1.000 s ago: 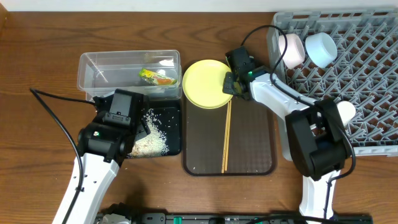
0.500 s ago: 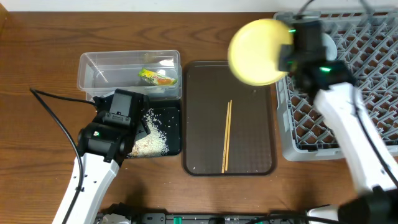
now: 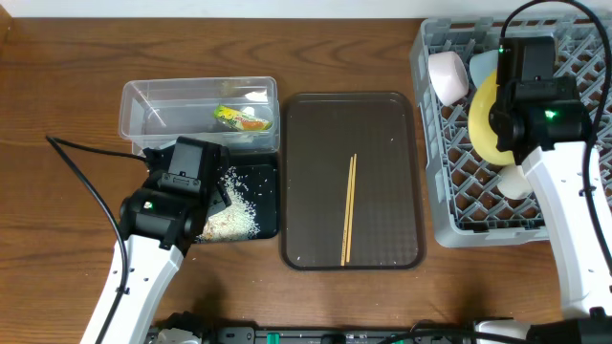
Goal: Sort waste into correct bins and load items into the dishwasher rack
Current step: 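Lift the yellow plate and stand it upright in the dish rack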
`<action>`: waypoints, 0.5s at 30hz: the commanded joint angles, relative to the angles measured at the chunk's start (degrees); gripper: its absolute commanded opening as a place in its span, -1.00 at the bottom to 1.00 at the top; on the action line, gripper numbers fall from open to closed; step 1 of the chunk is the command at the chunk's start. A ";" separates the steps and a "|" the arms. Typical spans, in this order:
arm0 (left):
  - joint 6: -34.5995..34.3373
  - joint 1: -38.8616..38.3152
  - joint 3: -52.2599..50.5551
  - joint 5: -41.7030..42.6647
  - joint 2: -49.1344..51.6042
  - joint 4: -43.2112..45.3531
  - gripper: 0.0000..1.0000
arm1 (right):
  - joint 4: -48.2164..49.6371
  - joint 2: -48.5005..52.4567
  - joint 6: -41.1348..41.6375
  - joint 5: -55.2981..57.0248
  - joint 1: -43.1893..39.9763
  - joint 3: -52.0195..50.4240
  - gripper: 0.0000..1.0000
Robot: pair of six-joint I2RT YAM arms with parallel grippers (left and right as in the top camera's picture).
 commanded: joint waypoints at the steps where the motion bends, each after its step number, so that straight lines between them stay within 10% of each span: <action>1: -0.48 0.35 1.07 -0.48 0.09 -0.13 0.60 | -1.07 2.01 4.07 4.44 -0.24 0.44 -0.97; 15: -0.50 0.35 1.07 -0.48 0.09 -0.11 0.60 | 0.22 9.31 11.23 1.20 0.02 0.04 -0.98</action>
